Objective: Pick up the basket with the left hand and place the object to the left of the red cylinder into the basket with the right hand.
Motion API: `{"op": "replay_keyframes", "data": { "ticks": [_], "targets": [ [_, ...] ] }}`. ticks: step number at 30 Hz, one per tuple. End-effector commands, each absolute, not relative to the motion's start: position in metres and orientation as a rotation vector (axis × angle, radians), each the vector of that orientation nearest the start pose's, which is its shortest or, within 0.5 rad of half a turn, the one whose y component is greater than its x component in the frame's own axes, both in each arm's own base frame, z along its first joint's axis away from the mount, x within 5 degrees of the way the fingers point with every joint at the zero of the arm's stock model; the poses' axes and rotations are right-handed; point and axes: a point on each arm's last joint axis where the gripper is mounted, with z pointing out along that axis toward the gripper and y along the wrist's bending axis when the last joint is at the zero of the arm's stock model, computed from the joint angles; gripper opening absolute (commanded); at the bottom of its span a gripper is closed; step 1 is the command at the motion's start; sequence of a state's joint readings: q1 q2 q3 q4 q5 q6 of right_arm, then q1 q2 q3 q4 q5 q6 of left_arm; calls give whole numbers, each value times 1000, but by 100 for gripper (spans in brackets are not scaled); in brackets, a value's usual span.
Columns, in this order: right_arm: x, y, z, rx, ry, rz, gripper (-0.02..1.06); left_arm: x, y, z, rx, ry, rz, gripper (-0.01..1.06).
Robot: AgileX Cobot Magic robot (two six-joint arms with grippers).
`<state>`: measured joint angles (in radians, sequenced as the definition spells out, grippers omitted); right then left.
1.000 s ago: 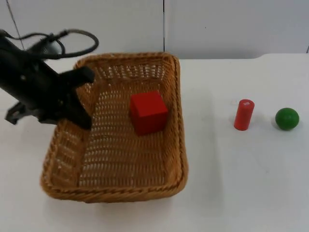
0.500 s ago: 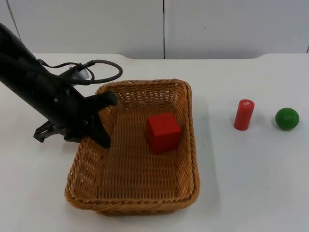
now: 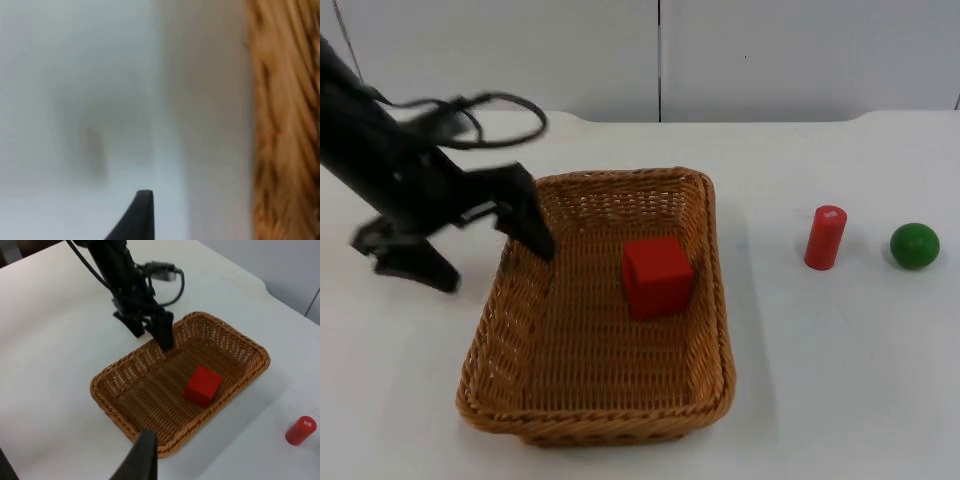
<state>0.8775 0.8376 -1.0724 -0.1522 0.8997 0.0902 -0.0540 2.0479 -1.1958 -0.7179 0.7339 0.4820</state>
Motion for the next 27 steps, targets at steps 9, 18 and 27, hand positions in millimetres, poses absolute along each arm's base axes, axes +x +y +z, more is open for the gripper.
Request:
{"op": "replay_keyframes", "data": {
  "ticks": [9, 18, 27],
  "targets": [
    [103, 104, 413, -857, 1947, 358, 90, 355, -22, 219, -8, 2686, -593, 105],
    [105, 104, 415, -853, 1918, 344, 90, 287, -24, 300, 99, 2428, -495, 105],
    [90, 89, 422, -802, 1792, 414, 90, 203, -27, 342, 189, 2215, -429, 105]
  ]
}}
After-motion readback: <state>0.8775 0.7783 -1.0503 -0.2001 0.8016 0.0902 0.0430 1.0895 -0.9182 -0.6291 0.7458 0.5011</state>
